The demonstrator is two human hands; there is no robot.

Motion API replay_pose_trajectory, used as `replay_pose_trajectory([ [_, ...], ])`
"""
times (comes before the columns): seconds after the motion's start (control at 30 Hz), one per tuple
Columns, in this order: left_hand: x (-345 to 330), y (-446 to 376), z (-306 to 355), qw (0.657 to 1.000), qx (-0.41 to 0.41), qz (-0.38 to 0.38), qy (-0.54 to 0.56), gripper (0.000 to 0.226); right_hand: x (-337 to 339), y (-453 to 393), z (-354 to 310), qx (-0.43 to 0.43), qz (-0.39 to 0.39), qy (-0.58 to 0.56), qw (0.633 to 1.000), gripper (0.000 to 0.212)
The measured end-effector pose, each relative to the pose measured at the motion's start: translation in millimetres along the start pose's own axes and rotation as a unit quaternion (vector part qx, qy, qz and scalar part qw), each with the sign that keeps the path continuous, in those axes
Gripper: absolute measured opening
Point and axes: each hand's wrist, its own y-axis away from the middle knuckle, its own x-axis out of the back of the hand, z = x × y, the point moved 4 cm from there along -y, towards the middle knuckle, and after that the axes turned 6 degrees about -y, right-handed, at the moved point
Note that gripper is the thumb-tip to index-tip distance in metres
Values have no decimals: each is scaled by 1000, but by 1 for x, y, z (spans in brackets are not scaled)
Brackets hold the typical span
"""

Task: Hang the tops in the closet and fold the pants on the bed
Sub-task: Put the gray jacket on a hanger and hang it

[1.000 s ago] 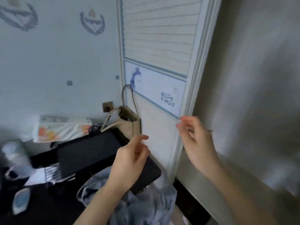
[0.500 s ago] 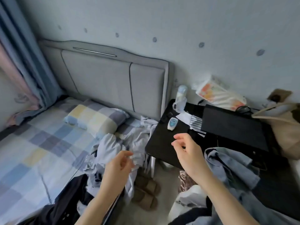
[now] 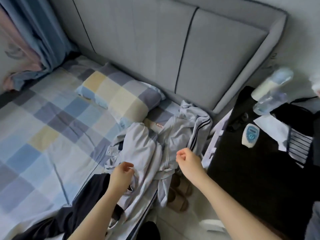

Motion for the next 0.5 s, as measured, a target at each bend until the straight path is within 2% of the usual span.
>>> replay_pose_trajectory([
  [0.17,-33,-131,-65,991,127,-36,8,6,-92,-120,16,-26,-68,62,995,13],
  [0.27,-59,-175,-111,978,199,-39,51,36,-149,-169,36,-40,-119,93,988,20],
  [0.3,-67,-186,-125,973,222,-37,60,40,-166,-181,43,-51,-132,100,985,21],
  [0.37,-80,-201,-148,959,266,-25,89,41,-197,-200,63,-96,-147,90,980,21],
  [0.43,-92,-213,-166,947,295,-14,128,37,-221,-212,85,-154,-141,70,975,37],
  [0.5,-105,-222,-180,941,307,-30,138,23,-239,-216,108,-236,-144,16,961,31],
])
